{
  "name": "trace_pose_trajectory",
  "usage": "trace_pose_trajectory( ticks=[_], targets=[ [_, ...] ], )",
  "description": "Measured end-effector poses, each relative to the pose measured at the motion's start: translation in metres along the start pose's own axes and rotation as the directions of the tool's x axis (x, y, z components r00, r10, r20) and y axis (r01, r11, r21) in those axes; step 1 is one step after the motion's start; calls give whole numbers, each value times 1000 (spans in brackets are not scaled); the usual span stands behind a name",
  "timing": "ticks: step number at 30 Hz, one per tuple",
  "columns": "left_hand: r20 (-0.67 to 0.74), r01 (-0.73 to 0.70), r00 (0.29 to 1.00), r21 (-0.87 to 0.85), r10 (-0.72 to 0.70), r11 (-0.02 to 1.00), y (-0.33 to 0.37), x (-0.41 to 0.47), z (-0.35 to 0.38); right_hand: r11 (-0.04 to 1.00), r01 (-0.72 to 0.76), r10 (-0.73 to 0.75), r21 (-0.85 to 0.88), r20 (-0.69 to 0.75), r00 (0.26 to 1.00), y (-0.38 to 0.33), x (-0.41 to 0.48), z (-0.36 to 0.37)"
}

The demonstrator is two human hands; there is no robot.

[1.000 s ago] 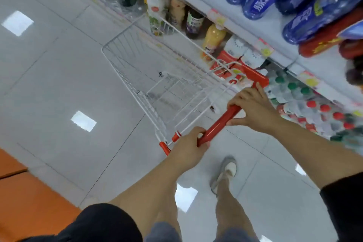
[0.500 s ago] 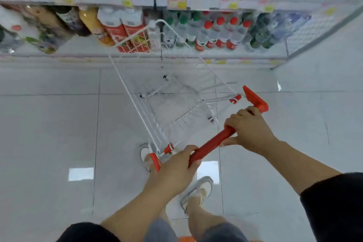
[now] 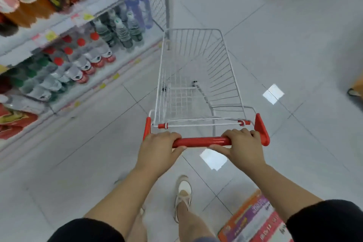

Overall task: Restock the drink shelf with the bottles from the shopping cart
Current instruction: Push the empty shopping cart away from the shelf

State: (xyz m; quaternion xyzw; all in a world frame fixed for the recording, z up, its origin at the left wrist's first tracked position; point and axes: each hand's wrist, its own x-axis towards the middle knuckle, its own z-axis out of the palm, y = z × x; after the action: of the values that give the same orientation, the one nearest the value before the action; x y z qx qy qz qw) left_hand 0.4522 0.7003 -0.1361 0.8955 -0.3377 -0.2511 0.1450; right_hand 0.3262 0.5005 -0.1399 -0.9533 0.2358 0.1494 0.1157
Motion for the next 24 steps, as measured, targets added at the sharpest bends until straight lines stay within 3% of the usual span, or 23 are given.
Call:
trace_pose_trajectory(
  ticks=[5,10,18,24],
  targets=[
    [-53,-271,957,203,286,941,53,89,1,967,-152,170,203,-72,983,66,-13,0],
    [113,-535,845,228,523,814,121,172,1,862,-379,429,336,-85,899,108,-20,2],
    [334,-808,583,142,741,572,225,252,28,588,-675,777,445,-80,624,141,-38,-2],
    [442,-919,380,82,813,385,299,283,53,372,-761,906,532,-29,423,162,-46,-5]
  ],
)
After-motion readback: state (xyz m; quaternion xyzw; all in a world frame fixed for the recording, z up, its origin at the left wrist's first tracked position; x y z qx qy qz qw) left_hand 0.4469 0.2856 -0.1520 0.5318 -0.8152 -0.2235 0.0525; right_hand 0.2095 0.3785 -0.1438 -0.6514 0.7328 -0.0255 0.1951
